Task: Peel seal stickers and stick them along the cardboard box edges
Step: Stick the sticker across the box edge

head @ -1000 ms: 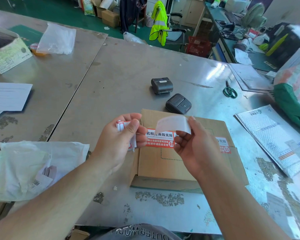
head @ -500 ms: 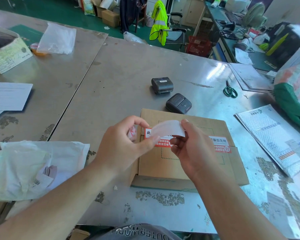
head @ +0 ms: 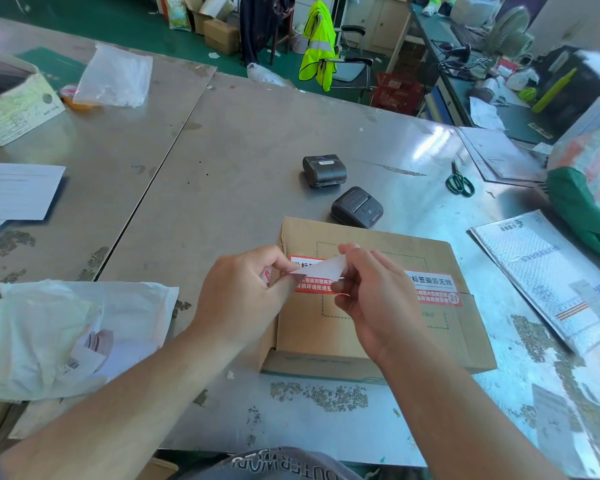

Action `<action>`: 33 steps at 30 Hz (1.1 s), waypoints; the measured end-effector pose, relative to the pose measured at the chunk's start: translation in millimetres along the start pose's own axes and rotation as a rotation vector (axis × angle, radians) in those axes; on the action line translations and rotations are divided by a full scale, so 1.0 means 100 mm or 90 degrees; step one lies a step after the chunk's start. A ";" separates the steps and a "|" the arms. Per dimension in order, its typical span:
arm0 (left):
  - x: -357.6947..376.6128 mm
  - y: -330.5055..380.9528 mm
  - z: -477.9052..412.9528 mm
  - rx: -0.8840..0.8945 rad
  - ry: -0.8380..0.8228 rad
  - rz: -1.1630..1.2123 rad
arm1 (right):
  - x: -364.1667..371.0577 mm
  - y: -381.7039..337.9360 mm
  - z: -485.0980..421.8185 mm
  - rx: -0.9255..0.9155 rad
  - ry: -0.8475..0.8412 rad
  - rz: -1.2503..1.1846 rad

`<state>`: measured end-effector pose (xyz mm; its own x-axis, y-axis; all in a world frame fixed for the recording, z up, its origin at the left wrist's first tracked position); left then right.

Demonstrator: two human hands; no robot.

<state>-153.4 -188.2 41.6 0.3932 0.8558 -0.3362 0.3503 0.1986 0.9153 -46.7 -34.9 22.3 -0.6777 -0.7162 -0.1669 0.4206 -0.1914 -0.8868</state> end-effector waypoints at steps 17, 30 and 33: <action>0.05 -0.80 0.18 -0.492 0.010 0.535 | 0.32 -0.36 -0.22 -0.222 -0.079 0.370; 0.02 -0.96 0.34 -0.548 0.023 0.559 | 0.64 -0.46 -0.42 -0.275 -0.116 0.543; 0.02 -0.96 0.33 -0.532 0.029 0.532 | 0.61 -0.49 -0.46 -0.296 -0.095 0.593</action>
<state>-158.3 -221.0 -54.7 0.2001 0.8814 0.4280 -0.6729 -0.1938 0.7139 -136.4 -38.7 36.1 -0.1109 -0.5288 -0.8415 0.4425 0.7319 -0.5182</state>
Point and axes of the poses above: each hand's wrist, its own z-axis away from the middle knuckle, its own x-axis out of the palm, y = z × x, the point moved 9 cm from there along -z, towards the middle knuckle, and after that the axes turned 15 degrees about z, right-handed, at the moved point
